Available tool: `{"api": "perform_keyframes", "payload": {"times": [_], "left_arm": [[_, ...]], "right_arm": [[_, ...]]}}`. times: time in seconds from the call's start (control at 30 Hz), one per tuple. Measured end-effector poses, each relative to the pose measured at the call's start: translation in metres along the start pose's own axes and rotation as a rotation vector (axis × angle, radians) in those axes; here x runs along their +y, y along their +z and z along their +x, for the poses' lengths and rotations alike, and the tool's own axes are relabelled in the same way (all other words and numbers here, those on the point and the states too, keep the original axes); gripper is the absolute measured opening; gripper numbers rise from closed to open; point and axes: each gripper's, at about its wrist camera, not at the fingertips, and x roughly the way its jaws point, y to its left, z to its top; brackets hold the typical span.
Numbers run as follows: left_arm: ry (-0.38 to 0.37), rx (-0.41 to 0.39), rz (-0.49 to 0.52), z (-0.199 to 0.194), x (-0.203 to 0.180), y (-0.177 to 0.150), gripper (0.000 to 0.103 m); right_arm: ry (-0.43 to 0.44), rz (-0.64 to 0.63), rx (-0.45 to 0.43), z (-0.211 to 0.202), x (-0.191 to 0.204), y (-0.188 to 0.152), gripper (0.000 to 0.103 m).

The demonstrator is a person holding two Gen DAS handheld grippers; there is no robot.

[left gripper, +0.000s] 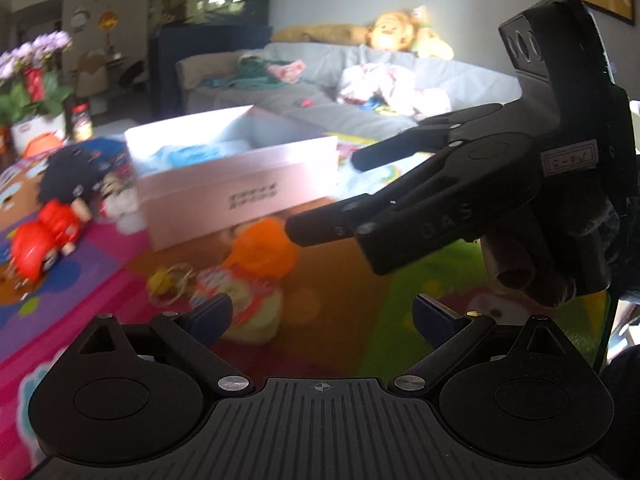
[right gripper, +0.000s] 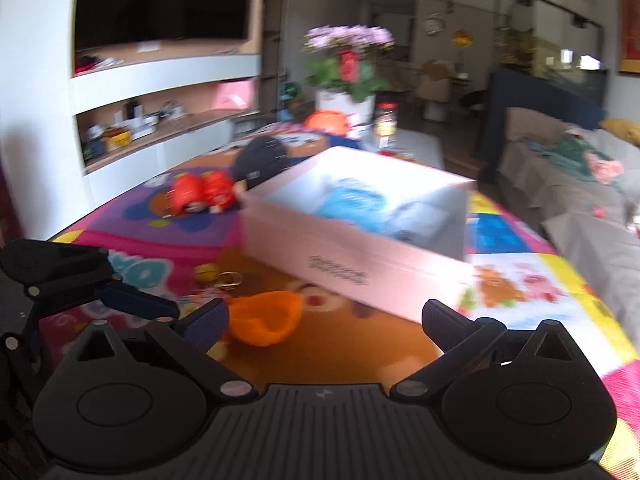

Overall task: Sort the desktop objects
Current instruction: 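Grasp the orange toy with the right gripper while the left gripper reaches the Hello Kitty toy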

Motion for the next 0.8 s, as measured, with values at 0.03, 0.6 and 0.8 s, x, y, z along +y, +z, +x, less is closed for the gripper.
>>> {"api": "perform_keyframes", "payload": {"times": [0.03, 0.6, 0.8], "left_arm": [[0.015, 0.006, -0.016, -0.002, 0.004, -0.002, 0.1], [0.123, 0.041, -0.066, 0.021, 0.019, 0.017, 0.101], [0.078, 0.104, -0.128, 0.038, 0.019, 0.022, 0.101]], "right_arm": [[0.022, 0.003, 0.013, 0.006, 0.003, 0.002, 0.092], [-0.076, 0.172, 0.118, 0.014, -0.04, -0.029, 0.067], [-0.117, 0.171, 0.095, 0.001, -0.044, -0.04, 0.076]]}}
